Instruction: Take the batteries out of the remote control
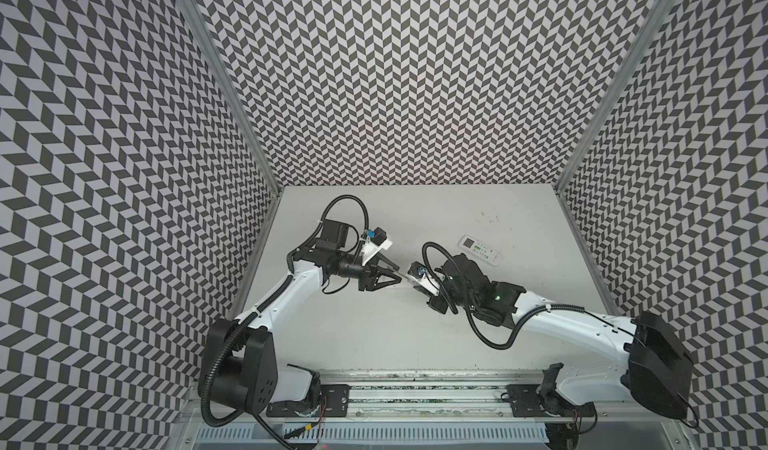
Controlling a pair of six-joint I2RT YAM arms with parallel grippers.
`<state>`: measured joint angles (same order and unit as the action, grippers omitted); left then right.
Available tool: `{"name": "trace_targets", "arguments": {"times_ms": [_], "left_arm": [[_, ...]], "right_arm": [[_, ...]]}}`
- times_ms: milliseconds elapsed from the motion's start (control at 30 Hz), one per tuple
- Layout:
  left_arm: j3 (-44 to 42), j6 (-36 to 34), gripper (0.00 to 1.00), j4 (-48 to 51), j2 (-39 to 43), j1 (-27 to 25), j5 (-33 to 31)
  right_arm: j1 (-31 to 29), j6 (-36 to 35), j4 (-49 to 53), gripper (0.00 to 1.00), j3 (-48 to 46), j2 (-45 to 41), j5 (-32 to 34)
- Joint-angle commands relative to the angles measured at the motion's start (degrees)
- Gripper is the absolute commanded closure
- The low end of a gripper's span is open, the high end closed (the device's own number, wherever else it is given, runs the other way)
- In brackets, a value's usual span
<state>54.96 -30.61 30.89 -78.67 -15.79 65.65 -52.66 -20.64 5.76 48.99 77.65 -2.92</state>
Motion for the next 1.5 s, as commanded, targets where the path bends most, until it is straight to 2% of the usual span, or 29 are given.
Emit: {"name": "trace_targets", "arguments": {"times_ms": [0,100,200,367,400,433,567,700,800,900,967,1100,1200,1333,1467], "left_arm": [[-0.7,0.3,0.66,-1.7,-0.8,-0.6,1.7],[-0.9,0.5,0.78,-2.1,-0.8,-0.8,1.4],[-0.7,1.2,0.98,-2.6,-0.8,-0.8,1.2],[-0.8,0.7,1.00,-2.4,-1.1,-0.6,-0.5],[-0.8,0.8,1.00,-2.6,-1.2,-0.4,-0.5],[-0.6,0.9,1.00,-2.7,-1.2,-0.3,-0.5],[-0.2,2.8,1.00,-3.7,-1.2,1.2,0.7],[-2.1,8.9,1.00,-8.4,0.0,5.1,6.3],[-2.8,14.8,1.00,-13.3,0.7,6.8,8.9],[-2.8,20.3,1.00,-18.1,1.2,7.9,10.5],[-3.1,24.5,1.00,-21.3,1.4,8.5,10.8],[-5.0,37.0,1.00,-31.8,2.4,10.1,10.1],[-7.0,47.8,1.00,-40.4,2.9,10.7,6.3],[-9.6,58.5,1.00,-51.5,3.0,11.2,7.3],[-10.4,63.4,1.00,-58.3,3.3,11.0,7.5]], "right_arm": [[0.0,-1.2,-3.7,1.00,1.9,0.7,-1.2],[0.1,-1.3,-3.7,1.00,2.3,0.8,-1.8],[0.1,-1.6,-3.5,1.00,2.6,1.2,-1.6],[0.0,-1.0,-3.7,1.00,2.5,0.5,-1.0],[0.0,-0.7,-4.0,0.97,2.3,0.1,-0.9],[0.0,-0.1,-4.4,0.92,2.0,-0.2,-0.6],[0.5,4.6,-6.5,0.58,0.8,-2.4,1.8],[1.7,10.5,-9.5,0.40,-1.0,-5.6,1.5],[3.9,17.1,-14.3,0.34,-3.1,-8.4,-0.4],[7.4,27.1,-22.2,0.33,-6.0,-10.0,-1.8],[9.9,33.3,-25.0,0.29,-6.6,-10.7,-4.3],[16.2,47.1,-38.3,0.16,-10.1,-10.0,-17.5],[18.0,56.9,-47.2,0.15,-10.8,-6.1,-21.6],[18.0,63.8,-53.6,0.16,-7.8,1.2,-29.6],[17.9,73.0,-67.4,0.16,-9.3,6.9,-32.1]]}}
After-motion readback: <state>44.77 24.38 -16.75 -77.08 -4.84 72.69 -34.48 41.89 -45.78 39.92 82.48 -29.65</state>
